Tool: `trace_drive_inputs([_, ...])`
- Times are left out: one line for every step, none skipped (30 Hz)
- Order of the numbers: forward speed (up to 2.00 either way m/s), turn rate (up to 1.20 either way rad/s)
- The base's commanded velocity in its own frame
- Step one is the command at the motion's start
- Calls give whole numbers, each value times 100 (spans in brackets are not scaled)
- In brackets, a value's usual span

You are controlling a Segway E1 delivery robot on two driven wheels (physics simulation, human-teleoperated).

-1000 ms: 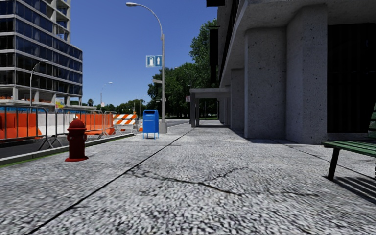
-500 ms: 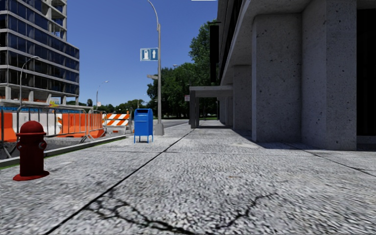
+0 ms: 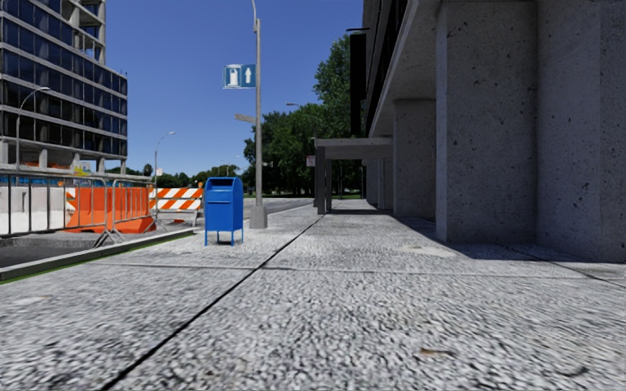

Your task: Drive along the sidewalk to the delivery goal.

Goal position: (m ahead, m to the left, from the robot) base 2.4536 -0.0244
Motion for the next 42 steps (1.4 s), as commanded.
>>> trace_drive_inputs([144, -29])
trace_drive_inputs([144, -29])
trace_drive_inputs([143, -29])
trace_drive_inputs([143, -30])
trace_drive_inputs([143, -30])
trace_drive_inputs([143, -30])
trace_drive_inputs([143, -30])
trace_drive_inputs([143, -30])
trace_drive_inputs([143, -30])
trace_drive_inputs([143, -30])
trace_drive_inputs([143, -30])
trace_drive_inputs([143, -30])
trace_drive_inputs([143, -30])
trace_drive_inputs([143, -30])
trace_drive_inputs([143, -30])
trace_drive_inputs([143, -30])
trace_drive_inputs([143, -30])
trace_drive_inputs([143, -30])
trace_drive_inputs([143, -30])
trace_drive_inputs([143, -30])
trace_drive_inputs([143, -29])
trace_drive_inputs([143, -15])
trace_drive_inputs([145, 0])
trace_drive_inputs([145, 0])
trace_drive_inputs([147, 0])
trace_drive_inputs([147, 0])
trace_drive_inputs([148, 0])
trace_drive_inputs([148, 0])
trace_drive_inputs([148, 0])
trace_drive_inputs([148, 0])
trace_drive_inputs([148, 0])
trace_drive_inputs([148, 0])
trace_drive_inputs([148, 0])
trace_drive_inputs([148, 0])
trace_drive_inputs([148, 0])
trace_drive_inputs([148, 0])
trace_drive_inputs([148, 0])
trace_drive_inputs([148, -2])
trace_drive_inputs([148, -3])
trace_drive_inputs([148, -3])
trace_drive_inputs([148, -5])
trace_drive_inputs([148, -9])
